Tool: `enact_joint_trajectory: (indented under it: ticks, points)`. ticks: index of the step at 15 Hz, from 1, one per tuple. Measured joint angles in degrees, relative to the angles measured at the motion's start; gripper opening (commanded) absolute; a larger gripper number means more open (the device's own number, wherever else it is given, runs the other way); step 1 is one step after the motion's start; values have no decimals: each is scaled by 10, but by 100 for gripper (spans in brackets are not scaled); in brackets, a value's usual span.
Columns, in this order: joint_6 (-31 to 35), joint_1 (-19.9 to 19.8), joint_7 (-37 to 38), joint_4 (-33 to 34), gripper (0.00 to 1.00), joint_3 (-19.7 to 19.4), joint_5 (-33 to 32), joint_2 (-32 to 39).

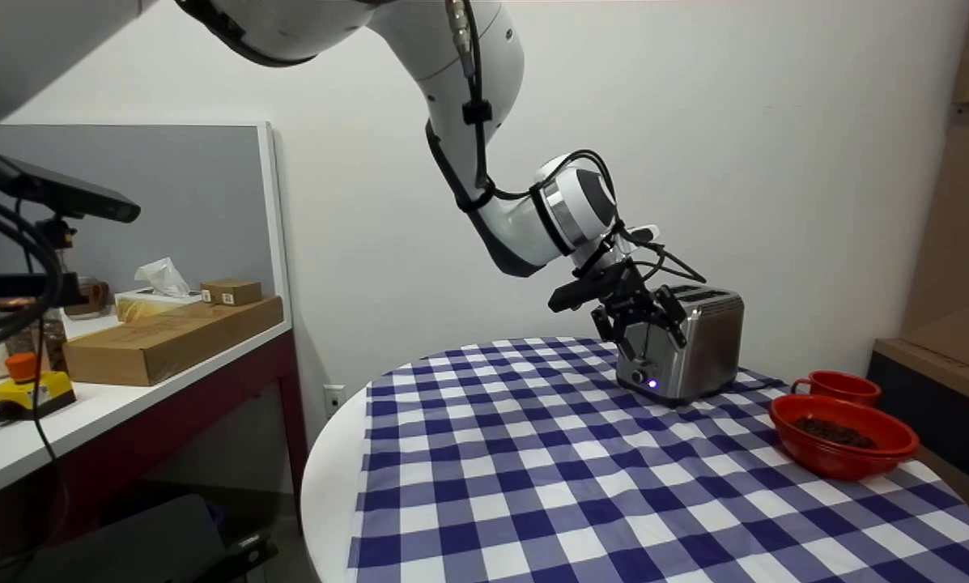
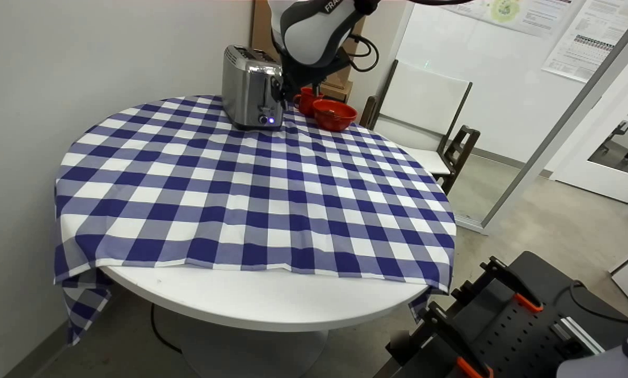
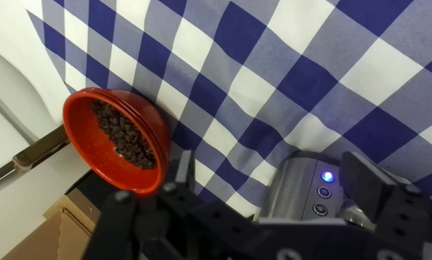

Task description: Press the button on the toaster

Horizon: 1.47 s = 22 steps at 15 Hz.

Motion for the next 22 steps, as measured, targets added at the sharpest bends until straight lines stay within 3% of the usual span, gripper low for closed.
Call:
enact_joint_trajectory:
  ticks: [5, 9, 22]
  points:
    - [-8, 24, 55, -6, 100, -33, 0, 4]
    - [-14, 25, 87, -2, 100, -37, 7, 19]
    - [-14, 19, 89, 93, 100, -42, 61, 106]
